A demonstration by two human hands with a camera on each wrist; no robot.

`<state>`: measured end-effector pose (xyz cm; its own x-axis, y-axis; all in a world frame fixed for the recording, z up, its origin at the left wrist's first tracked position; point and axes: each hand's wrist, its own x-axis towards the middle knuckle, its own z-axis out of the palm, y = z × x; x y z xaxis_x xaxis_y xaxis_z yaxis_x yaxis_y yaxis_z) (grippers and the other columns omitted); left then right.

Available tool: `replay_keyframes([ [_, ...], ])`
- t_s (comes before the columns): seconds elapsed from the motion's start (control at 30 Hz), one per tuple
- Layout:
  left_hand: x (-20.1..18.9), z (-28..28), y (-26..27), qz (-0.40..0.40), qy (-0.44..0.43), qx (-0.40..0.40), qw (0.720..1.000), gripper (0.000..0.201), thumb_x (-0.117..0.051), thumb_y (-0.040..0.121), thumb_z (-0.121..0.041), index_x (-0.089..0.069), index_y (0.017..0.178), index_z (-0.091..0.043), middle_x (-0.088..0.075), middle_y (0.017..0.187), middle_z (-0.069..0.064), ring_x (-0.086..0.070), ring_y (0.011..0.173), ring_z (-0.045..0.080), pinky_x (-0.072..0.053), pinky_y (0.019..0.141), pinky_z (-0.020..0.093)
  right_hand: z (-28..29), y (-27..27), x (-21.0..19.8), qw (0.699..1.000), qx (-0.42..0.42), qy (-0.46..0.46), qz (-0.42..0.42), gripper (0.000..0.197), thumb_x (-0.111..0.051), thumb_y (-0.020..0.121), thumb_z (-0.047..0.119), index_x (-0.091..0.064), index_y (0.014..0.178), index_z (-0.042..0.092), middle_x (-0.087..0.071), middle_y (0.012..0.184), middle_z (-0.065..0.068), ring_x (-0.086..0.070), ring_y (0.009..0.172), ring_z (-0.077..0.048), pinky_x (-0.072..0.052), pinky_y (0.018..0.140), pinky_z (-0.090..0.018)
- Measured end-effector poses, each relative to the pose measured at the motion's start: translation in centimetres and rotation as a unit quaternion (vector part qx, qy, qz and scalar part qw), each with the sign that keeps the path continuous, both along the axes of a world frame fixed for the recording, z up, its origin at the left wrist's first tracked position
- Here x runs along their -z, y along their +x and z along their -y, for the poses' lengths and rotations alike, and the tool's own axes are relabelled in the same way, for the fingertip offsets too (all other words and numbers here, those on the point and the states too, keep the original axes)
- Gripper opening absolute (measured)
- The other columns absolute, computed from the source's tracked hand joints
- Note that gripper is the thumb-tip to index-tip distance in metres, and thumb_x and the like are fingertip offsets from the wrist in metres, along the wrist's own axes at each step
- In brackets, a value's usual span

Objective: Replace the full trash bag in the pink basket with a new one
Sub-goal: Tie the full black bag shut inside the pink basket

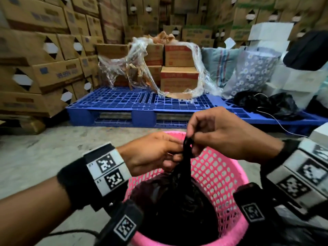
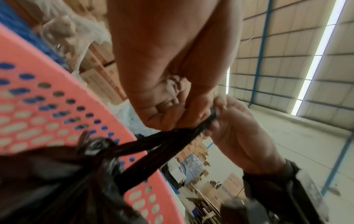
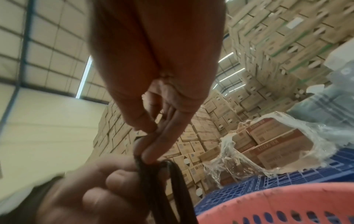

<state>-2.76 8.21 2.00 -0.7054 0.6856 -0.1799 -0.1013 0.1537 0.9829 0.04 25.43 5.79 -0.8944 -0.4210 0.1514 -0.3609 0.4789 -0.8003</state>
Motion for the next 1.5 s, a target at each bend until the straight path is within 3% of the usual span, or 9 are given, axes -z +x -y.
replay_keyframes([
  [0.1,0.0,0.0,0.2,0.023,0.03,-0.011,0.999,0.021,-0.04,0.092,-0.006,-0.06,0.083,-0.006,-0.038,0.051,-0.003,-0.029,0.042,0.004,-0.023,0.038,0.012,0.2,-1.1,0.0,0.996,0.056,-0.067,0.035,0.032,-0.047,0.089,-0.018,-0.055,0.069,0.007,-0.061,0.059,-0.017,-0.061,0.04,-0.012,-0.057,0.046,-0.019],
  [0.27,0.0,0.8,-0.1,-0.142,-0.093,-0.018,0.985,0.03,-0.051,0.092,-0.016,-0.057,0.085,0.013,-0.046,0.054,0.002,-0.038,0.047,0.013,-0.032,0.044,0.018,0.5,-1.8,1.0,0.992,0.065,-0.098,0.052,0.017,-0.052,0.092,-0.008,-0.058,0.082,0.004,-0.062,0.068,-0.016,-0.064,0.052,-0.017,-0.059,0.053,-0.021],
  [0.4,-0.2,1.7,-0.3,-0.147,-0.106,-0.01,0.983,0.021,-0.048,0.094,-0.016,-0.058,0.081,-0.002,-0.049,0.055,0.001,-0.042,0.047,0.013,-0.033,0.047,0.02,-0.2,-2.4,2.2,0.998,0.025,0.051,0.021,0.028,-0.044,0.1,0.019,-0.068,0.087,0.012,-0.067,0.081,0.002,-0.062,0.077,-0.011,-0.051,0.077,-0.031],
  [0.53,0.2,2.5,-0.3,-0.137,-0.103,0.0,0.985,0.024,-0.048,0.093,-0.016,-0.055,0.072,-0.009,-0.05,0.055,0.001,-0.043,0.045,0.012,-0.034,0.047,0.02,0.0,-1.8,3.3,0.977,-0.097,0.184,0.049,0.015,-0.062,0.087,0.021,-0.067,0.083,0.034,-0.069,0.087,0.012,-0.06,0.08,0.004,-0.05,0.08,-0.018],
  [0.83,0.8,2.8,-0.9,-0.116,-0.195,-0.038,0.973,0.035,-0.055,0.091,-0.018,-0.057,0.056,-0.012,-0.052,0.042,-0.004,-0.046,0.033,0.006,-0.032,0.039,0.017,0.5,-2.3,4.3,0.949,-0.062,0.244,-0.188,0.003,-0.07,0.084,0.024,-0.07,0.086,0.023,-0.057,0.139,0.004,-0.057,0.122,-0.013,-0.048,0.099,-0.037],
  [0.97,0.5,2.6,-0.6,-0.196,-0.196,-0.058,0.959,0.017,-0.059,0.088,-0.014,-0.061,0.082,0.002,-0.063,0.056,0.009,-0.057,0.04,0.016,-0.042,0.042,0.019,0.5,-2.5,4.4,0.961,-0.098,0.203,-0.163,0.009,-0.063,0.084,0.023,-0.071,0.088,0.021,-0.077,0.098,0.009,-0.068,0.092,-0.005,-0.054,0.084,-0.035],
  [1.13,1.0,2.4,0.0,-0.316,-0.225,-0.038,0.921,0.012,-0.053,0.091,-0.016,-0.063,0.085,-0.018,-0.063,0.058,0.004,-0.059,0.047,0.017,-0.05,0.055,0.028,0.2,-2.8,4.6,0.97,-0.097,0.189,-0.121,0.01,-0.061,0.084,0.018,-0.071,0.087,0.018,-0.071,0.082,0.015,-0.066,0.081,0.002,-0.054,0.08,-0.025],
  [1.37,0.7,3.0,-0.2,-0.138,-0.123,0.026,0.982,0.017,-0.044,0.094,-0.005,-0.056,0.081,-0.004,-0.046,0.057,0.003,-0.043,0.049,0.01,-0.039,0.049,0.015,0.7,-2.3,4.4,0.961,-0.05,0.227,-0.151,0.01,-0.06,0.089,0.017,-0.064,0.087,0.025,-0.065,0.072,0.015,-0.061,0.066,-0.004,-0.054,0.066,-0.03],
  [1.5,1.1,3.0,-0.4,-0.115,-0.101,-0.004,0.988,0.024,-0.044,0.094,-0.005,-0.057,0.074,-0.01,-0.05,0.055,0.001,-0.045,0.049,0.013,-0.039,0.047,0.015,0.4,-1.6,3.9,0.988,-0.034,0.15,-0.023,0.027,-0.056,0.095,0.022,-0.07,0.08,0.005,-0.074,0.07,-0.002,-0.065,0.06,-0.004,-0.051,0.059,-0.017],
])
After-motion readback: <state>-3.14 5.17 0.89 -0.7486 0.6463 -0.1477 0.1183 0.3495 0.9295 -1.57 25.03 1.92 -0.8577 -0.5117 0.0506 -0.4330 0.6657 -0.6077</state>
